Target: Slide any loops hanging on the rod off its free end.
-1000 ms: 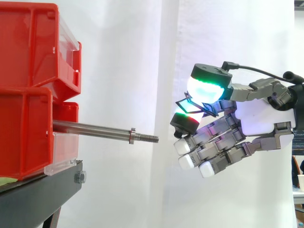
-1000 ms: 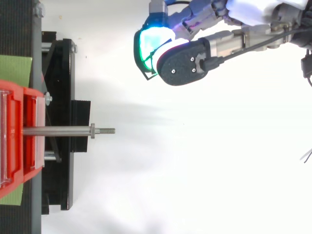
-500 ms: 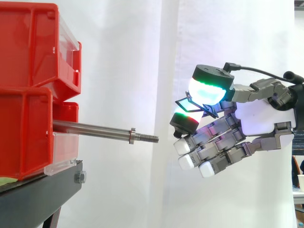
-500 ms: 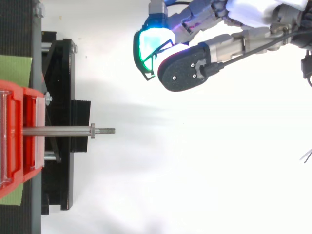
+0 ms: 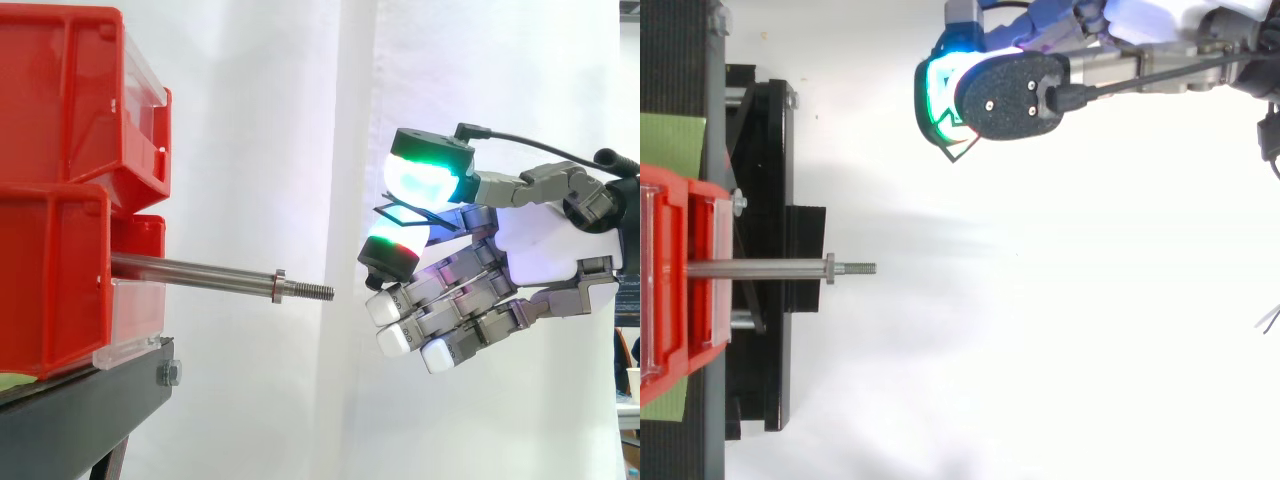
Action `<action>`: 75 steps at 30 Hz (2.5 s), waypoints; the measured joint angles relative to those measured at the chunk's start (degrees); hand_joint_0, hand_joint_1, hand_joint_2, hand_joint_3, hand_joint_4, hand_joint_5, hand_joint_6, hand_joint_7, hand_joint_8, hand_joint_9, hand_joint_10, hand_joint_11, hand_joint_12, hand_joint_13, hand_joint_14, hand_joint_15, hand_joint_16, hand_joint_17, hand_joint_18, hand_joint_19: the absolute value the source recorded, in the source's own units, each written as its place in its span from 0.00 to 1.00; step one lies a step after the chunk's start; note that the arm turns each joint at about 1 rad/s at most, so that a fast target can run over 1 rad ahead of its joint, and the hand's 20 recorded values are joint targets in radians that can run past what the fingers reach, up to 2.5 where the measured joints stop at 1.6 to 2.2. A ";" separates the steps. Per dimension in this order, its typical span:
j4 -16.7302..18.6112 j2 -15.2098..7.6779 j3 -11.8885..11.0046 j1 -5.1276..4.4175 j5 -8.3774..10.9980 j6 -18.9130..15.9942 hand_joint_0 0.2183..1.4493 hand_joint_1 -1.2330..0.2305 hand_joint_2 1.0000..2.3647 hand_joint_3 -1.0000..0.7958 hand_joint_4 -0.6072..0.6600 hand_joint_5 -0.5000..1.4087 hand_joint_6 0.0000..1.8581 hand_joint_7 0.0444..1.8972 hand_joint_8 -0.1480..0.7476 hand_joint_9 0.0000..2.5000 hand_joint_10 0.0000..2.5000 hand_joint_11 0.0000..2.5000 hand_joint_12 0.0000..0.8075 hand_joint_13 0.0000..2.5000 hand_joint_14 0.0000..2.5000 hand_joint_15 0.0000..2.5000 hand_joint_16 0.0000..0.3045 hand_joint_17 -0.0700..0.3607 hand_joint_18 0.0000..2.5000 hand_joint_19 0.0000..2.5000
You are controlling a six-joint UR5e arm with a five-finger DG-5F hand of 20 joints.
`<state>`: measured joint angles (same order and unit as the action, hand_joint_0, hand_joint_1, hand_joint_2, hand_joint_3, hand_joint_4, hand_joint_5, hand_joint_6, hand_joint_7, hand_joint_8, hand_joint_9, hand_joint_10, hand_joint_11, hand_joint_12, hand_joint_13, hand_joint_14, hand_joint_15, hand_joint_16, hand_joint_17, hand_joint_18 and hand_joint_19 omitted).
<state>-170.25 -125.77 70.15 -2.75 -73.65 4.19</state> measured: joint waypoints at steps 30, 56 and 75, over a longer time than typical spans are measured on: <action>0.00 0.00 0.00 -0.02 0.00 0.03 0.29 0.47 0.00 0.28 0.59 0.18 0.42 0.57 0.48 0.37 0.00 0.14 0.43 0.32 0.00 0.07 0.14 0.39 0.29 0.15; 0.00 0.00 -0.01 -0.01 0.08 0.03 0.31 0.30 0.00 0.28 0.60 0.17 0.41 0.59 0.46 0.34 0.00 0.14 0.43 0.30 0.00 0.07 0.15 0.41 0.29 0.15; 0.01 0.00 -0.01 -0.01 0.00 0.00 0.42 0.24 0.00 0.28 0.57 0.17 0.41 0.56 0.44 0.32 0.00 0.13 0.41 0.29 0.00 0.05 0.14 0.39 0.29 0.11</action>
<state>-170.24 -125.77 70.14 -2.76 -73.65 4.19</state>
